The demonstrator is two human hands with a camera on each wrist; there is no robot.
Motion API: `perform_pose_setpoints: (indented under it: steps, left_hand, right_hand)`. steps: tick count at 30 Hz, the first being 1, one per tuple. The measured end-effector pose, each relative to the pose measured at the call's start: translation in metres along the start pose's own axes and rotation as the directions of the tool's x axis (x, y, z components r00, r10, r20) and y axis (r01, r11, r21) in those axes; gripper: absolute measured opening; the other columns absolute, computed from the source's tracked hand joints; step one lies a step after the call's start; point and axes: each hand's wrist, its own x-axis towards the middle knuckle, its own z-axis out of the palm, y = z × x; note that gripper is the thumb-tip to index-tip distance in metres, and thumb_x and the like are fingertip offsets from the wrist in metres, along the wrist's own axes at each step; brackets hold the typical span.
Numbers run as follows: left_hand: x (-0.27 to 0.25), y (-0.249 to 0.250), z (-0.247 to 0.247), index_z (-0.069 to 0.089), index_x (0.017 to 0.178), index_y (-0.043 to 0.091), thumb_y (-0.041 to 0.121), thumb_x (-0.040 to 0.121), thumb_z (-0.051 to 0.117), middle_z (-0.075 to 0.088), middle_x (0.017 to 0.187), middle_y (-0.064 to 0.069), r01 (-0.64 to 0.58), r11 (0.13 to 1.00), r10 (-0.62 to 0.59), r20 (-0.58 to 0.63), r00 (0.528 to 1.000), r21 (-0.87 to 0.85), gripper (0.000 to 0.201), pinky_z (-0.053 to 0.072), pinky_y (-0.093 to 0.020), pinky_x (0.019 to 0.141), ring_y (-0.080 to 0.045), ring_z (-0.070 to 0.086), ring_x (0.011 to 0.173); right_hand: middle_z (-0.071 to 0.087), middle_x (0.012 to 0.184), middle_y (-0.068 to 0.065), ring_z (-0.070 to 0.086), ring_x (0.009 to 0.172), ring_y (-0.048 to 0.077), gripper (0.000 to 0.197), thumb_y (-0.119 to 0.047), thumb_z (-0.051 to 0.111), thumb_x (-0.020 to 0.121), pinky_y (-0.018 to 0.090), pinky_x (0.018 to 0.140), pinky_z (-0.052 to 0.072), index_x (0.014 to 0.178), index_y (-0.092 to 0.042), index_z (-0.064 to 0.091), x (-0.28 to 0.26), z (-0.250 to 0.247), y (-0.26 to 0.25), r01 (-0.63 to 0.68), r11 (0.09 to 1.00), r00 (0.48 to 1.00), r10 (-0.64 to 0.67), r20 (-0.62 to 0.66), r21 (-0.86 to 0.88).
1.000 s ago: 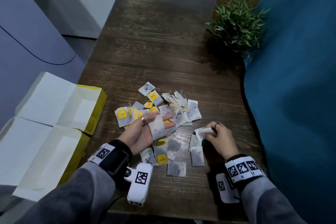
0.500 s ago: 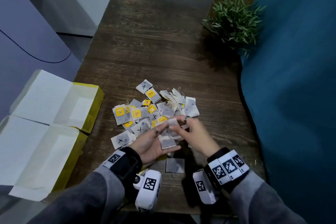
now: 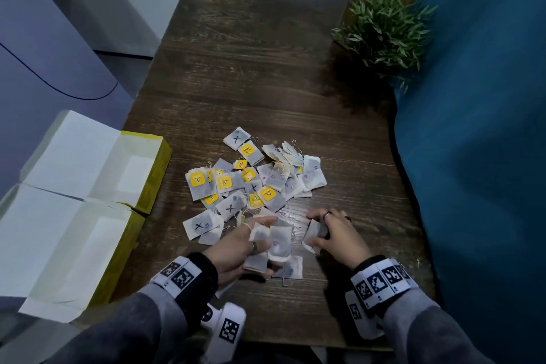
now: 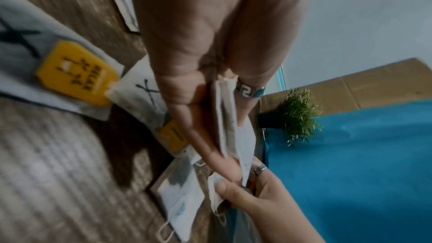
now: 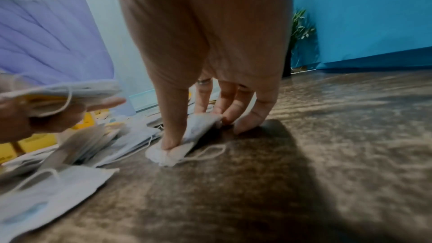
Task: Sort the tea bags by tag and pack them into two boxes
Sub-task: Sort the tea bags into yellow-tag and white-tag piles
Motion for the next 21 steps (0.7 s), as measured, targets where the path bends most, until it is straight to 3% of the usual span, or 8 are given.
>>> perform_pose_setpoints:
  steps: [4,7,9,11,13,16,18,21]
  left_hand:
    - [-0.007,-0.011,-0.001,0.053,0.118,0.013,-0.008,0.089,0.049,0.066,0.096,-0.014,0.042,0.997,-0.041,-0.014,0.999,0.061,0.037,0.055,-0.036,0.053,-0.034,0.063,0.077]
    - [-0.012,-0.014,-0.002,0.058,0.11,0.011,-0.006,0.088,0.051,0.066,0.091,-0.014,0.034,0.988,-0.032,-0.018,0.999,0.152,0.029,0.053,-0.034,0.053,-0.033,0.058,0.08]
    - [-0.015,-0.014,-0.006,0.062,0.105,0.012,-0.004,0.088,0.051,0.068,0.089,-0.014,0.047,0.974,-0.035,-0.058,0.998,0.221,0.026,0.054,-0.034,0.054,-0.031,0.061,0.075]
    - [-0.019,-0.014,-0.011,0.064,0.101,0.014,-0.004,0.088,0.048,0.07,0.084,-0.011,0.046,0.959,-0.014,-0.115,0.993,0.279,0.028,0.055,-0.036,0.055,-0.028,0.064,0.067]
    - [-0.024,-0.015,-0.018,0.065,0.1,0.017,0.0,0.085,0.051,0.071,0.083,-0.012,0.04,0.948,0.007,-0.147,0.989,0.315,0.026,0.054,-0.039,0.059,-0.03,0.063,0.066]
    - [-0.034,-0.015,-0.027,0.066,0.098,0.013,-0.001,0.084,0.05,0.07,0.081,-0.012,0.031,0.952,0.02,-0.162,0.987,0.303,0.025,0.054,-0.033,0.054,-0.026,0.065,0.061]
    - [-0.037,-0.015,-0.035,0.065,0.092,0.01,-0.009,0.085,0.047,0.07,0.085,-0.014,0.03,0.94,0.044,-0.207,0.977,0.34,0.028,0.055,-0.031,0.057,-0.022,0.067,0.068]
    - [-0.04,-0.016,-0.046,0.065,0.085,0.008,-0.013,0.084,0.043,0.069,0.087,-0.017,0.046,0.921,0.053,-0.24,0.969,0.387,0.031,0.055,-0.031,0.062,-0.024,0.066,0.076]
  right_hand:
    - [0.042,0.089,-0.015,0.047,0.101,0.015,0.022,-0.026,0.073,0.077,0.023,0.086,0.034,0.074,-0.031,0.051,-0.003,0.0,0.004,0.015,1.0,0.996,-0.014,-0.083,0.013]
    - [0.056,0.082,-0.007,0.054,0.08,0.012,0.022,-0.019,0.068,0.082,0.018,0.071,0.038,0.071,-0.026,0.05,-0.008,-0.011,0.001,0.1,0.942,0.979,-0.036,-0.2,0.321]
    - [0.061,0.084,0.004,0.057,0.078,0.016,0.015,-0.014,0.066,0.084,0.029,0.074,0.044,0.078,-0.021,0.054,-0.011,-0.019,-0.004,0.135,0.798,0.981,-0.022,-0.195,0.587]
    - [0.06,0.091,0.005,0.057,0.083,0.02,0.014,-0.008,0.059,0.087,0.035,0.075,0.046,0.085,-0.022,0.058,-0.009,-0.023,-0.013,0.114,0.626,0.99,-0.006,-0.141,0.772]
    - [0.058,0.089,0.003,0.053,0.081,0.019,0.022,-0.002,0.051,0.085,0.034,0.074,0.044,0.082,-0.021,0.062,-0.005,-0.022,-0.028,0.077,0.463,0.997,-0.031,-0.07,0.883]
    - [0.052,0.077,0.001,0.049,0.072,0.015,0.023,-0.011,0.046,0.087,0.03,0.068,0.04,0.072,-0.02,0.06,0.003,-0.014,-0.058,-0.013,0.323,0.994,-0.101,0.048,0.946]
    - [0.048,0.067,-0.003,0.045,0.059,0.01,0.026,-0.014,0.043,0.095,0.025,0.059,0.038,0.076,-0.021,0.06,0.011,-0.007,-0.079,-0.067,0.383,0.989,-0.094,0.111,0.921]
    - [0.044,0.057,-0.011,0.038,0.051,0.006,0.013,-0.025,0.052,0.093,0.022,0.052,0.033,0.105,-0.023,0.057,0.026,0.005,-0.105,0.081,0.848,0.983,-0.156,0.101,0.524]
